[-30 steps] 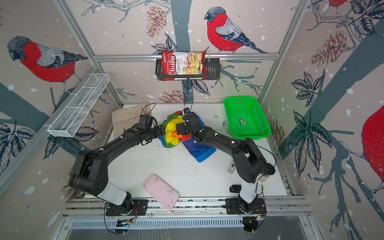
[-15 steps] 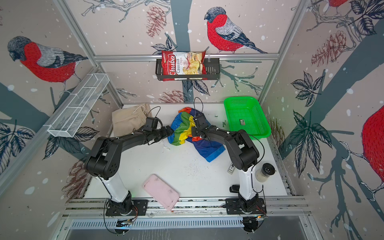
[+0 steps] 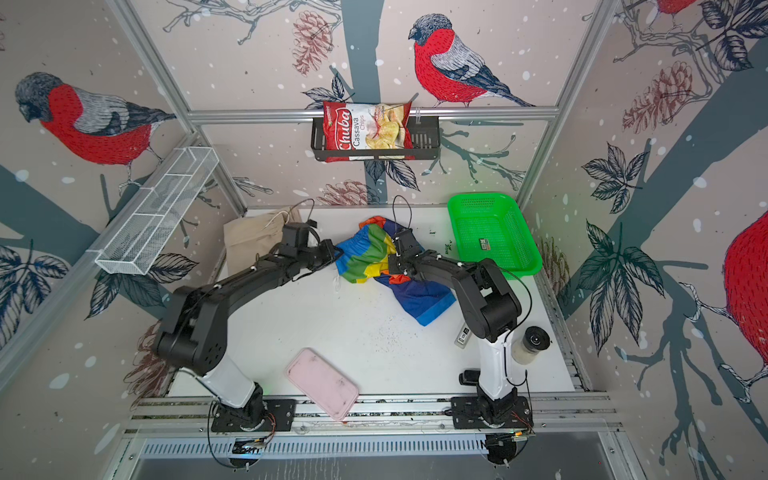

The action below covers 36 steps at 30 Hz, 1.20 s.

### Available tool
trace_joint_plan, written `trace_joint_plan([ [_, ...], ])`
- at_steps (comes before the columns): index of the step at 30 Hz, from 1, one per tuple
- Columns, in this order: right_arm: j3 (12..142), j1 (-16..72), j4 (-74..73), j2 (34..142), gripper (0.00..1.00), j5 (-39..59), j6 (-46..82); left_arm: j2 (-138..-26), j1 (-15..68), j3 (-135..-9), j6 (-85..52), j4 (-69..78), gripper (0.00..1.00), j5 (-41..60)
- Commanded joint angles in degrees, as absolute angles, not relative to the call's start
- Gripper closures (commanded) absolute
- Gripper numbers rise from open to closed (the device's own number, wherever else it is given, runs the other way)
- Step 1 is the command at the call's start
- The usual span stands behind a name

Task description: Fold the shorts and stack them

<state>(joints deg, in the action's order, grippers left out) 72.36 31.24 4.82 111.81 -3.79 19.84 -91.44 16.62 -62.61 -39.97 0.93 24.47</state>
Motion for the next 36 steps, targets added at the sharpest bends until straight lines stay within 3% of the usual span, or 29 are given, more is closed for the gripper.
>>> trace_joint_plan([
  [1, 72.5, 27.9, 8.0, 107.4, 1.00, -9.2, 21.4, -82.4, 16.0, -67.1, -37.2, -2.0, 1.00, 20.4],
  [7, 72.3, 26.2, 4.9, 94.7, 0.95, -5.2, 19.6, -75.8, 16.2, -79.0, -34.9, -5.2, 1.00, 20.4],
  [10, 74.1, 27.3, 3.1, 90.1, 0.84, -4.4, 18.7, -76.3, 17.4, -82.5, -37.4, -3.8, 1.00, 24.5],
  [12, 75.1, 28.3, 0.9, 88.9, 0.61, -6.1, 16.9, -76.9, 19.6, -85.0, -38.0, -3.6, 1.00, 24.4],
  [14, 78.2, 30.2, 2.5, 90.6, 0.29, -10.7, 14.6, -78.0, 22.6, -88.6, -37.2, -4.9, 1.00, 22.6],
  [15, 80.4, 31.0, 5.0, 92.2, 0.18, -12.6, 13.8, -78.7, 23.5, -90.2, -36.9, -5.5, 1.00, 21.9],
  [17, 85.2, 32.8, 13.0, 95.5, 0.08, -16.0, 14.3, -80.4, 24.0, -93.6, -37.1, -7.6, 1.00, 20.2],
  [21, 76.1, 37.3, 9.0, 89.3, 0.01, -17.2, 13.3, -83.4, 24.1, -98.7, -35.8, -13.3, 1.00, 13.3],
  [29, 54.0, 55.1, -2.5, 68.6, 0.00, -24.4, 16.2, -87.3, 24.1, -104.1, -35.8, -19.0, 1.00, 7.8],
  [36, 50.5, 66.0, -11.5, 73.9, 0.01, -24.8, 21.3, -90.1, 24.2, -109.7, -37.6, -22.4, 1.00, 8.4],
])
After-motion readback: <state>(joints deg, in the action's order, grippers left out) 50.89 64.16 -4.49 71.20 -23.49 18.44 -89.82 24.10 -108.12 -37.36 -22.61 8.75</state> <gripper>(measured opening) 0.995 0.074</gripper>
